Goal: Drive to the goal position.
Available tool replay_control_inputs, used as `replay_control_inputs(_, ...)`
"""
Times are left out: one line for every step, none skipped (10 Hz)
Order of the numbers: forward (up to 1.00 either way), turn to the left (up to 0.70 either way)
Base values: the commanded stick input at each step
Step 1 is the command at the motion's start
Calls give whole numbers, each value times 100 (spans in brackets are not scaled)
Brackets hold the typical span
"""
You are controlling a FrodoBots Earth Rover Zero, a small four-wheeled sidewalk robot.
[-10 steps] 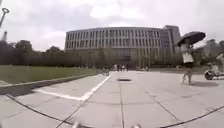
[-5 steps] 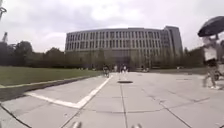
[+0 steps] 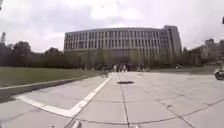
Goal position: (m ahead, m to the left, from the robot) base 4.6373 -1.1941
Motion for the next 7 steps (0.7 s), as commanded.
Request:
replay_control_inputs(70,0)
replay_control_inputs(70,0)
replay_control_inputs(70,0)
replay_control_inputs(70,0)
replay_control_inputs(70,0)
replay_control_inputs(70,0)
replay_control_inputs(70,-1)
